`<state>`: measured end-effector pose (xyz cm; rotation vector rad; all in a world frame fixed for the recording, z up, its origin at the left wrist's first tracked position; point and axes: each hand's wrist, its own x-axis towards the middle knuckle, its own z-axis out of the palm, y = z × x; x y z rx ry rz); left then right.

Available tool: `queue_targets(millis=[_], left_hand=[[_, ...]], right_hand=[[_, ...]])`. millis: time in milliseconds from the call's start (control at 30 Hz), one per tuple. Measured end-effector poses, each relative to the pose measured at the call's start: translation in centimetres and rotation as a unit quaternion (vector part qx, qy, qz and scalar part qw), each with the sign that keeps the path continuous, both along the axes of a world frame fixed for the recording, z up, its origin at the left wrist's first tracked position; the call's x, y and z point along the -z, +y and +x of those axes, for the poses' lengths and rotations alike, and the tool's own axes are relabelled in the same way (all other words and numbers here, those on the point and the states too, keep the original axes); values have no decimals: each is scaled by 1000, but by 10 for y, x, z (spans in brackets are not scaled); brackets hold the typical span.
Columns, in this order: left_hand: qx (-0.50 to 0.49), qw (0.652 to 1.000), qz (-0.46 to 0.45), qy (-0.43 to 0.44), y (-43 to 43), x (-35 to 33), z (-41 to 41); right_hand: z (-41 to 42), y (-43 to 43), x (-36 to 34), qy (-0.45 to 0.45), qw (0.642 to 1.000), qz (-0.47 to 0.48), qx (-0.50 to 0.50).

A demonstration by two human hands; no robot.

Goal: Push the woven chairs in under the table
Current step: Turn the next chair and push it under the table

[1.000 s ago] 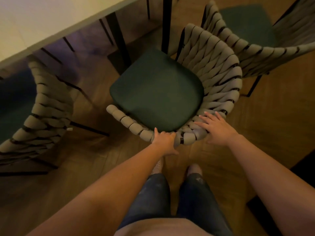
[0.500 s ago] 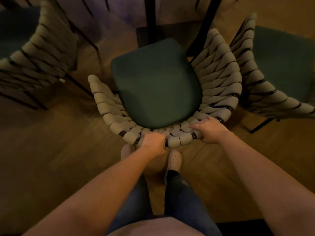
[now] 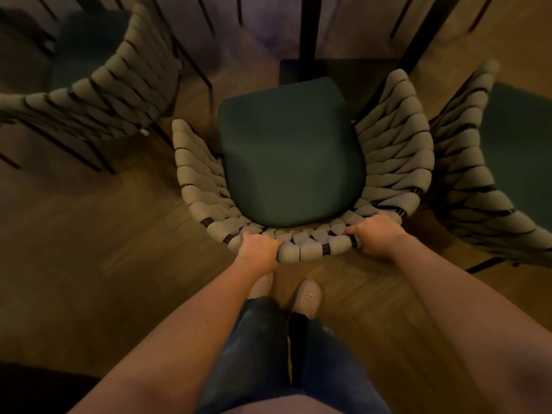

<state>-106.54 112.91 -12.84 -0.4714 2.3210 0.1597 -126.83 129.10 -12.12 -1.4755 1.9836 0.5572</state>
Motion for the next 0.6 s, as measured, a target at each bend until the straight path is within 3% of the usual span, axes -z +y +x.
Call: queue_targets(millis=[333, 467, 600], left_hand=[[-15, 1000, 1, -5, -100, -9, 3], [-11, 1000, 2, -26, -147, -5, 9], [4, 999, 11, -32, -175, -6, 15]], right_hand=[[-9, -85, 6, -48, 997, -55, -7], [-24, -109, 1, -14, 1000, -27, 0], [-10, -129, 1, 27, 998, -11, -64]])
